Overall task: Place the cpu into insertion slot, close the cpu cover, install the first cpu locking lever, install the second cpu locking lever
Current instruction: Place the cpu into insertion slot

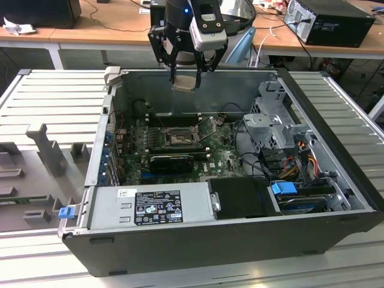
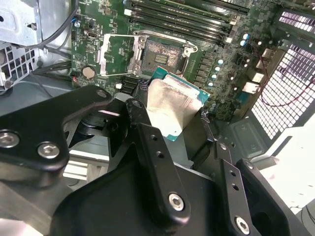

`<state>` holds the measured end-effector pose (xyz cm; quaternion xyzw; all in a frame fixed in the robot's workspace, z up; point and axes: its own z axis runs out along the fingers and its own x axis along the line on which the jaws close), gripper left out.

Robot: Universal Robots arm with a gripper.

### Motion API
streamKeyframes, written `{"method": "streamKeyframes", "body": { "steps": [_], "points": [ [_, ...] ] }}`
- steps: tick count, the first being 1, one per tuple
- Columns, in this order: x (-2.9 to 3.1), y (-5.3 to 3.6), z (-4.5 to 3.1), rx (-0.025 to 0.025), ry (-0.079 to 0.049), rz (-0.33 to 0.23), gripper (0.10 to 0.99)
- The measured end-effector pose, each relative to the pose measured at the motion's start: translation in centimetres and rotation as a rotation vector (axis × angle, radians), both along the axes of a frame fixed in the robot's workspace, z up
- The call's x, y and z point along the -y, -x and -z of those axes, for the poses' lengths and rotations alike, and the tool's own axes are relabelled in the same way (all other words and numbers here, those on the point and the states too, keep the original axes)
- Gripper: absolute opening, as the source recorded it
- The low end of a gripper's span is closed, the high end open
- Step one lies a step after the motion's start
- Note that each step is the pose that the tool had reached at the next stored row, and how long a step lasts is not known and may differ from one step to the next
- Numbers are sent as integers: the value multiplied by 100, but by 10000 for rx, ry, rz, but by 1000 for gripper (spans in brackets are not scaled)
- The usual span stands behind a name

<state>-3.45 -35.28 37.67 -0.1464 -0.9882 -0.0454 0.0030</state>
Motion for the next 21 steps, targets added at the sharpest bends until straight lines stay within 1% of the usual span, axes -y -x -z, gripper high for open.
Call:
{"method": "streamKeyframes", "body": {
  "steps": [21],
  "points": [
    [0, 0, 0, 0, -1, 325, 529]
  ]
}}
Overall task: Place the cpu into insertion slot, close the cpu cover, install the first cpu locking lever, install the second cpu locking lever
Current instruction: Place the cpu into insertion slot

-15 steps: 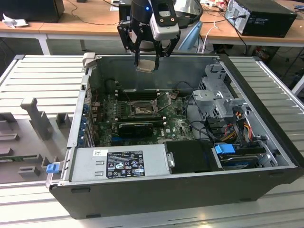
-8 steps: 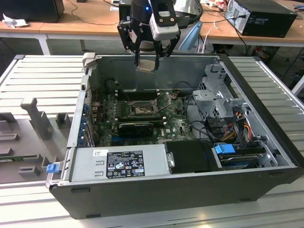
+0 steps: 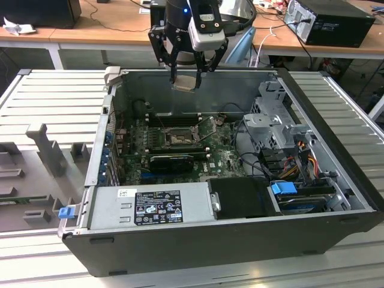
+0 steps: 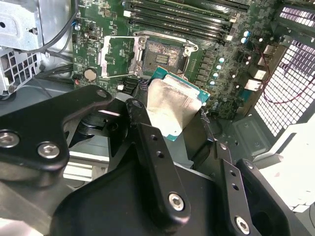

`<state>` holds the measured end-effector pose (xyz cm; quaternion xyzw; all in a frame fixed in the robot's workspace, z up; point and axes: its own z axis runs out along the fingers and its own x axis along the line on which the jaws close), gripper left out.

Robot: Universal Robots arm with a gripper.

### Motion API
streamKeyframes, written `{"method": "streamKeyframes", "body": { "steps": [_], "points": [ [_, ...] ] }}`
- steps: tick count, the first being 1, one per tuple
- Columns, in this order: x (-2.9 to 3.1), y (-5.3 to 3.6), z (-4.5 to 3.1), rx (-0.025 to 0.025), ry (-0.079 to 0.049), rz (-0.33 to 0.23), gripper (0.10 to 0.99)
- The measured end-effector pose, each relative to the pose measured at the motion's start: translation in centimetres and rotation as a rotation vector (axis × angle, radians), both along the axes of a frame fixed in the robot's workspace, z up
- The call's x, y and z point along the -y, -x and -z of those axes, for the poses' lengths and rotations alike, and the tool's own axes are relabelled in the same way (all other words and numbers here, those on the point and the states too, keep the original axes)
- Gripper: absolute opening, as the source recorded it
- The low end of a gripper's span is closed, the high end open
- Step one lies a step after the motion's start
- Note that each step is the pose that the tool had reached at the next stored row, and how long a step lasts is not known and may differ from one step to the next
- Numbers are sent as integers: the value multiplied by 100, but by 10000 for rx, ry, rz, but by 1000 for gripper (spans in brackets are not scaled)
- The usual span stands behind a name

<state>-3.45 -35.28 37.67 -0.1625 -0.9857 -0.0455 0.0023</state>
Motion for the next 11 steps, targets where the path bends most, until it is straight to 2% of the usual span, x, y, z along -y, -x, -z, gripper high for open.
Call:
{"method": "streamKeyframes", "body": {
  "steps": [11],
  "points": [
    [0, 0, 0, 1, 0, 156, 529]
  ]
}}
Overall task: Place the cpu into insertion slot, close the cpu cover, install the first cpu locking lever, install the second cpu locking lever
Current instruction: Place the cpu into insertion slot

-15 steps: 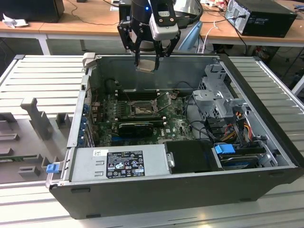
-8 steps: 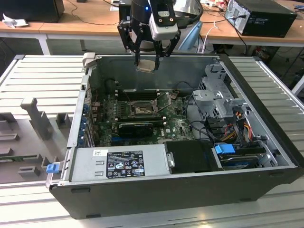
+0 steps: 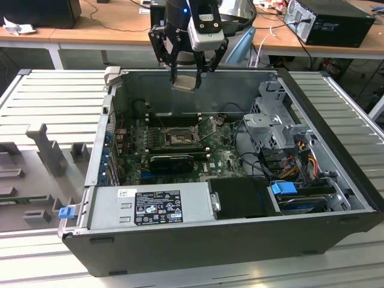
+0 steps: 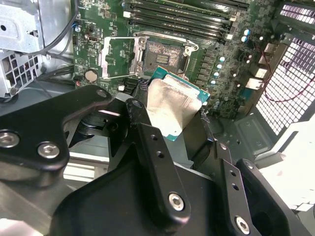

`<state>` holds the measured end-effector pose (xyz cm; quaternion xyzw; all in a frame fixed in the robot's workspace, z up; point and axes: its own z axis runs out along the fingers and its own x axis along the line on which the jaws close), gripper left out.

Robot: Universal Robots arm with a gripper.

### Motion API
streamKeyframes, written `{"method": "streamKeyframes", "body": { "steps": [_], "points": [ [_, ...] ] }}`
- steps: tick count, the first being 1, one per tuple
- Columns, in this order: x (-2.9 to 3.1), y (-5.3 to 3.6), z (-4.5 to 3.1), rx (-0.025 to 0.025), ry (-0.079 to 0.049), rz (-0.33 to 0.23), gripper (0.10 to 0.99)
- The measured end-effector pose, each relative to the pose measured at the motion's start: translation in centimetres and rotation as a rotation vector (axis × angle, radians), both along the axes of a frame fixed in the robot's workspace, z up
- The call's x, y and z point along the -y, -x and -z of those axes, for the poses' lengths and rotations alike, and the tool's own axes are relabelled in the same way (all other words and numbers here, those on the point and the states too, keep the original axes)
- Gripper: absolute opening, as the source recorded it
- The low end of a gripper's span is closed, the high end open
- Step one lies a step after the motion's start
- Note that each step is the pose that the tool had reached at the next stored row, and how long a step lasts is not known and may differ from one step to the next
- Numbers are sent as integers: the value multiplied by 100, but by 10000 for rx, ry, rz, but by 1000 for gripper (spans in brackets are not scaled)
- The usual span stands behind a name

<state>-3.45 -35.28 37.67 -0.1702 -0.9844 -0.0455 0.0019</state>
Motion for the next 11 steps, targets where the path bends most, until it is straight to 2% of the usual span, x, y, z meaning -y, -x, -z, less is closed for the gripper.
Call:
{"method": "streamKeyframes", "body": {
  "steps": [11],
  "points": [
    [0, 0, 0, -1, 0, 181, 529]
  ]
}}
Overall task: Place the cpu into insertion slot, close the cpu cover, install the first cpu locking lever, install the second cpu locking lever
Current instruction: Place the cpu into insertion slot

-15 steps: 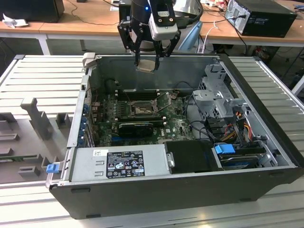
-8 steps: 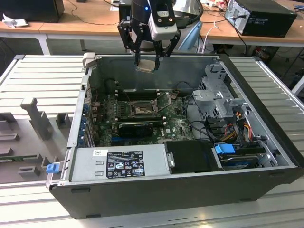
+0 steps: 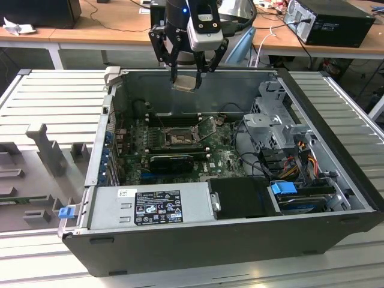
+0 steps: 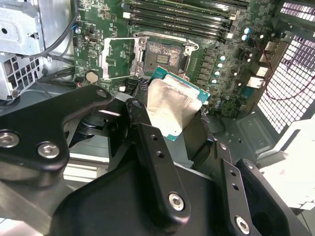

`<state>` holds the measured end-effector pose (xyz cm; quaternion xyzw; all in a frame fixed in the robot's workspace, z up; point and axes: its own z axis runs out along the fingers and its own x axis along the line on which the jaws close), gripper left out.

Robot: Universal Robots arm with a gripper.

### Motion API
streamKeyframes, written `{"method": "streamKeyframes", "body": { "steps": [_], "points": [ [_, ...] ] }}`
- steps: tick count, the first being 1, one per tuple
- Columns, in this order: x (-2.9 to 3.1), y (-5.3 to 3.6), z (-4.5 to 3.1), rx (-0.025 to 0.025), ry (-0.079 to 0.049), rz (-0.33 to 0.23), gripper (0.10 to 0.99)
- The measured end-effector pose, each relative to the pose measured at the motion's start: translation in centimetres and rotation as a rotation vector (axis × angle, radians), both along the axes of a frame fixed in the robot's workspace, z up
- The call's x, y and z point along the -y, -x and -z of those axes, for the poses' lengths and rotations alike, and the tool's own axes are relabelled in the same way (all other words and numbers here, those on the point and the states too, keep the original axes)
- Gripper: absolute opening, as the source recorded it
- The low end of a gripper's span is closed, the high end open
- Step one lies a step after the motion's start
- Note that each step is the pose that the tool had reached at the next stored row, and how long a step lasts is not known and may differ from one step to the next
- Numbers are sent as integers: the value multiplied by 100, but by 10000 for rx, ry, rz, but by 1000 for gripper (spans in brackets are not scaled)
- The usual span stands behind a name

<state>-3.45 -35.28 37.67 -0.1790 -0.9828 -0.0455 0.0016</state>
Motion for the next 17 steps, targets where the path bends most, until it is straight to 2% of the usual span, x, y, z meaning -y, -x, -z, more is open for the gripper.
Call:
{"method": "streamKeyframes", "body": {
  "steps": [17],
  "points": [
    [0, 0, 0, 1, 0, 210, 529]
  ]
}}
